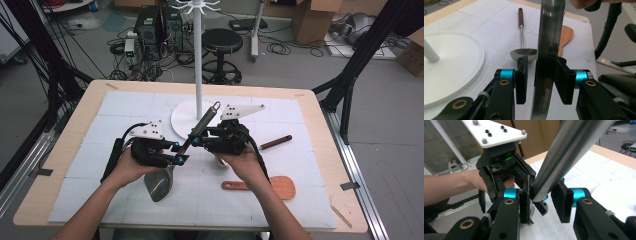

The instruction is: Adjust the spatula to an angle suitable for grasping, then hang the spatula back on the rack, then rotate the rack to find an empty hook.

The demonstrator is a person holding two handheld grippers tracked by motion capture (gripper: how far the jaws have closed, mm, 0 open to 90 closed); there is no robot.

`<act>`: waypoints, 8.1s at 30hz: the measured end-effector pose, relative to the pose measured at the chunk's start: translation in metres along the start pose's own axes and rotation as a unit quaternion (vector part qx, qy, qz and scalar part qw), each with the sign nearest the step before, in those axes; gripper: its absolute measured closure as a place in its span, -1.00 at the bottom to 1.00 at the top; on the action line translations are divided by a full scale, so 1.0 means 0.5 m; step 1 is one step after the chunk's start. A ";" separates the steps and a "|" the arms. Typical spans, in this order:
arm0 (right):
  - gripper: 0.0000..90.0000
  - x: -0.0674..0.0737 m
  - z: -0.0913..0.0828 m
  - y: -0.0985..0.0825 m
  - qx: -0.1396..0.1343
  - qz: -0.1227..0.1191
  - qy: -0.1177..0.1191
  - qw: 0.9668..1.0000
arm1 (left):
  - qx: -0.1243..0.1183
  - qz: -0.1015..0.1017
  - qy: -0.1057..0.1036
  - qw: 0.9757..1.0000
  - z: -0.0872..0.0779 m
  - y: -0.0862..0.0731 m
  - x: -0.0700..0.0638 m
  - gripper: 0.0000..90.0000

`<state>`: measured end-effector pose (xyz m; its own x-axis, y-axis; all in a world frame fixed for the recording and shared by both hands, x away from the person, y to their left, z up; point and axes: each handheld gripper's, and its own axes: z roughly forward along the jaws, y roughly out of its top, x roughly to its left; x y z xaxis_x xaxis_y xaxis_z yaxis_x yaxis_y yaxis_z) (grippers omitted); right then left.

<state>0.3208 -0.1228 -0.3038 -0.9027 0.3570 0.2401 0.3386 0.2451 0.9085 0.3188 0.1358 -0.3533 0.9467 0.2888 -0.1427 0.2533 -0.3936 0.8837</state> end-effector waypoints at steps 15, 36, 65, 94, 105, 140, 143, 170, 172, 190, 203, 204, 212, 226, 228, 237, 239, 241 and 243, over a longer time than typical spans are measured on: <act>0.62 0.016 0.000 0.054 -0.010 -0.023 0.024 0.999 | -0.036 -0.013 -0.021 0.999 -0.018 0.004 0.000 0.42; 0.63 0.032 0.013 0.055 -0.042 -0.032 0.018 0.998 | -0.046 0.001 -0.007 0.999 -0.028 0.006 -0.007 0.69; 0.66 0.033 0.024 0.064 -0.048 -0.044 0.036 0.997 | -0.079 -0.004 -0.023 0.997 -0.060 0.008 -0.008 0.66; 0.66 -0.032 0.000 0.110 -0.059 -0.043 0.000 0.997 | -0.048 -0.025 0.064 0.996 -0.143 -0.076 -0.002 -0.13; 0.66 -0.053 0.004 0.131 -0.060 -0.046 -0.013 0.997 | -0.044 -0.046 0.100 0.993 -0.158 -0.102 0.008 -0.42; 0.67 -0.102 0.019 0.235 -0.057 -0.061 -0.045 0.995 | -0.037 -0.049 0.120 0.991 -0.163 -0.115 0.013 -0.54; 0.67 -0.109 0.024 0.249 -0.056 -0.060 -0.048 0.995 | -0.038 -0.051 0.120 0.991 -0.163 -0.116 0.014 -0.54; 0.67 -0.167 0.076 0.305 -0.031 -0.035 -0.095 0.994 | -0.046 -0.053 0.117 0.991 -0.170 -0.118 0.018 -0.54; 0.67 -0.171 0.078 0.304 -0.032 -0.034 -0.097 0.994 | -0.046 -0.054 0.117 0.991 -0.170 -0.118 0.018 -0.54; 0.43 -0.182 0.067 0.301 -0.040 -0.022 -0.106 0.993 | -0.047 -0.054 0.114 0.991 -0.169 -0.118 0.017 -0.54; 0.49 -0.184 0.005 0.292 -0.050 -0.033 -0.108 0.992 | -0.045 -0.053 0.113 0.991 -0.169 -0.118 0.017 -0.54; 0.49 -0.184 0.005 0.292 -0.050 -0.033 -0.108 0.992 | -0.045 -0.053 0.113 0.991 -0.169 -0.118 0.017 -0.54; 0.84 -0.182 -0.031 0.297 -0.057 -0.038 -0.091 0.994 | -0.044 -0.053 0.115 0.991 -0.168 -0.118 0.016 -0.54; 0.99 -0.177 -0.087 0.367 -0.076 -0.067 -0.091 0.991 | -0.044 -0.053 0.113 0.991 -0.167 -0.118 0.017 -0.55; 0.99 -0.177 -0.090 0.372 -0.077 -0.068 -0.094 0.990 | -0.045 -0.054 0.113 0.991 -0.167 -0.118 0.018 -0.55; 0.99 -0.182 -0.097 0.404 -0.091 -0.073 -0.102 0.988 | -0.042 -0.052 0.111 0.992 -0.167 -0.118 0.017 -0.56; 0.99 -0.178 -0.096 0.409 -0.093 -0.074 -0.102 0.988 | -0.042 -0.053 0.110 0.992 -0.166 -0.118 0.017 -0.56; 0.99 -0.174 -0.093 0.415 -0.091 -0.079 -0.102 0.987 | -0.042 -0.052 0.111 0.992 -0.166 -0.118 0.017 -0.56; 0.99 -0.172 -0.092 0.417 -0.092 -0.080 -0.101 0.987 | -0.043 -0.052 0.111 0.992 -0.165 -0.118 0.017 -0.56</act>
<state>0.4568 -0.1439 -0.1195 -0.8628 0.5045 0.0321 0.1250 0.1514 0.9805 0.2953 0.2336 -0.3698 0.8468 0.5125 -0.1422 0.3201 -0.2776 0.9058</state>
